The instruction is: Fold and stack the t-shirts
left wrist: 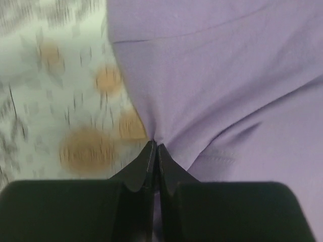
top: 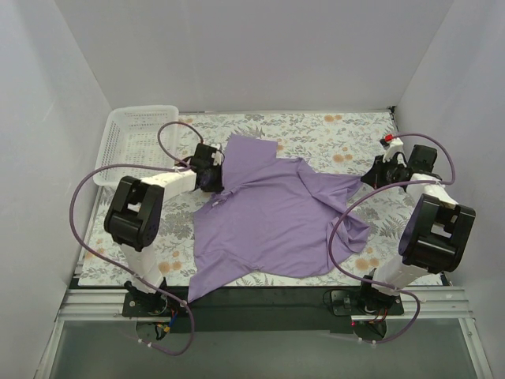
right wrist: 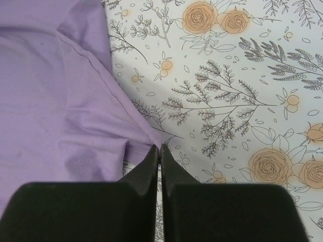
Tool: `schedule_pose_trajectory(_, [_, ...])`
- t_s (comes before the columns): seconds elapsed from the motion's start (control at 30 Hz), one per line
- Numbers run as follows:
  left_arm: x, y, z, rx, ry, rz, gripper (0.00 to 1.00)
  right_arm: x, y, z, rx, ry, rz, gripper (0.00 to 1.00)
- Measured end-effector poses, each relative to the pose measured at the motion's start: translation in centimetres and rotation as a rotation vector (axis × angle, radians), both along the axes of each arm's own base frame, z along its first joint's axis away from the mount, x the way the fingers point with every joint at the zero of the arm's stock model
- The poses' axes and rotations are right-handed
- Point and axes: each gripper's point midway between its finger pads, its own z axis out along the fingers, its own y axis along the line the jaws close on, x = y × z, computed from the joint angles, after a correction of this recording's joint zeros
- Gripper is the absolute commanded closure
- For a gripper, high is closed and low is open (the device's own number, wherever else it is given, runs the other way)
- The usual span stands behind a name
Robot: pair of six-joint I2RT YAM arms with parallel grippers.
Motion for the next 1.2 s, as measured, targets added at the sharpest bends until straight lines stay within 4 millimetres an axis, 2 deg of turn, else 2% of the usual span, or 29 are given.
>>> schedule_pose_trajectory(0.1, [-4.2, 0.5, 0.0, -0.005, 0.043, 0.009, 1.00, -0.1, -0.1, 0.1, 0.007, -0.001, -0.002, 0.99])
schedule_pose_trajectory(0.2, [-9.8, 1.0, 0.2, -0.018, 0.086, 0.018, 1.00, -0.1, -0.4, 0.1, 0.015, -0.002, -0.008, 0.99])
schedule_pose_trajectory(0.23, [-10.8, 0.9, 0.3, -0.022, 0.091, 0.012, 0.98, -0.1, -0.4, 0.2, 0.017, -0.003, -0.008, 0.99])
schedule_pose_trajectory(0.27, [-12.2, 0.9, 0.6, -0.032, 0.094, 0.016, 0.80, -0.2, -0.4, 0.2, 0.021, -0.002, -0.008, 0.99])
schedule_pose_trajectory(0.3, [-13.2, 1.1, 1.1, -0.038, 0.092, 0.018, 0.72, -0.2, -0.5, 0.2, 0.024, -0.002, -0.008, 0.99])
schedule_pose_trajectory(0.37, [-13.8, 1.4, 2.4, -0.056, 0.068, 0.051, 0.58, -0.3, -0.4, 0.2, 0.030, 0.003, -0.006, 0.99])
schedule_pose_trajectory(0.4, [-13.6, 1.6, 3.3, -0.067, 0.042, 0.072, 0.52, -0.4, -0.4, 0.2, 0.033, 0.005, -0.005, 0.99])
schedule_pose_trajectory(0.53, [-10.5, 1.8, 6.8, -0.110, -0.051, 0.140, 0.50, -0.5, -0.2, 0.2, 0.043, 0.006, 0.002, 0.99])
schedule_pose_trajectory(0.6, [-7.4, 2.4, 8.1, -0.132, -0.076, 0.188, 0.50, -0.5, -0.1, 0.3, 0.047, 0.006, 0.005, 0.99])
schedule_pose_trajectory(0.67, [-3.8, 3.2, 8.5, -0.141, -0.091, 0.239, 0.51, -0.5, 0.0, 0.3, 0.050, 0.005, 0.008, 0.99])
schedule_pose_trajectory(0.77, [0.9, 4.2, 6.9, -0.131, -0.074, 0.297, 0.56, -0.6, 0.1, 0.3, 0.053, 0.007, 0.010, 0.99])
schedule_pose_trajectory(0.87, [3.7, 4.8, 4.4, -0.090, -0.031, 0.319, 0.59, -0.6, 0.1, 0.3, 0.058, 0.007, 0.013, 0.99])
schedule_pose_trajectory(1.0, [6.6, 4.7, 1.6, -0.026, 0.000, 0.305, 0.61, -0.7, 0.3, -0.1, 0.070, 0.020, 0.018, 0.99])
schedule_pose_trajectory(1.07, [7.3, 5.0, 0.5, 0.011, 0.010, 0.291, 0.63, -0.8, 0.4, -0.3, 0.077, 0.028, 0.020, 0.99])
schedule_pose_trajectory(1.2, [9.1, 5.3, 0.6, 0.070, -0.012, 0.268, 0.65, -1.0, 0.5, -0.7, 0.088, 0.045, 0.023, 0.99])
